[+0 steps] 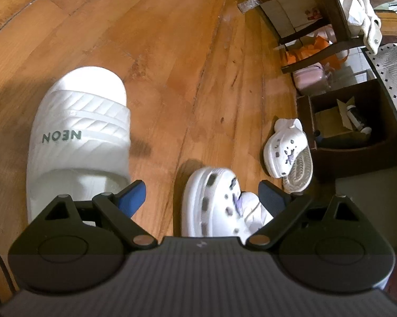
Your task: Organize scattered shoes
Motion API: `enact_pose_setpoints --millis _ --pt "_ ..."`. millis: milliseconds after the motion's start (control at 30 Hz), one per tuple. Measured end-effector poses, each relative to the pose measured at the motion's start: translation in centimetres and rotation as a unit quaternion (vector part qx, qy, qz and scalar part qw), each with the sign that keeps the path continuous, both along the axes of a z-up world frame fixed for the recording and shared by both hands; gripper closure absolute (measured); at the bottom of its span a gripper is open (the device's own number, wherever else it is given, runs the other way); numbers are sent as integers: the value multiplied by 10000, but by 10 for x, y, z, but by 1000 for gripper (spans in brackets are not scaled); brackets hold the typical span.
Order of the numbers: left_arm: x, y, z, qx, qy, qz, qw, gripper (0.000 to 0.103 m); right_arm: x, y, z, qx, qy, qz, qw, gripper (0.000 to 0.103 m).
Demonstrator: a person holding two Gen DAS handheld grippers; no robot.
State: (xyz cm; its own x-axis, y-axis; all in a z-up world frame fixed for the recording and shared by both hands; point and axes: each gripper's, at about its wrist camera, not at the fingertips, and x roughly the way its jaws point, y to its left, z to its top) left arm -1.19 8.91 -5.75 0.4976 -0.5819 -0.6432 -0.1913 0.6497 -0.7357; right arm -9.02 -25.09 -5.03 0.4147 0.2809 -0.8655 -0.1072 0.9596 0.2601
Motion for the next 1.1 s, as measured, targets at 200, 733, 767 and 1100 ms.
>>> enact_pose_setpoints --millis 200,733,767,1100 --pt "2 -4 -4 470 181 15 9987 10 -2 20 4 -216 -16 245 9995 42" --pt "10 -26 -12 1763 591 -405 9817 1 2 -22 51 -94 -493 -56 9987 28" --pt "11 -28 -15 1978 679 -447 9769 1 2 -24 50 -58 -457 -83 9989 28" --pt "12 -21 -34 3738 1087 -709 9184 1 -8 -30 48 197 -491 -58 9986 28"
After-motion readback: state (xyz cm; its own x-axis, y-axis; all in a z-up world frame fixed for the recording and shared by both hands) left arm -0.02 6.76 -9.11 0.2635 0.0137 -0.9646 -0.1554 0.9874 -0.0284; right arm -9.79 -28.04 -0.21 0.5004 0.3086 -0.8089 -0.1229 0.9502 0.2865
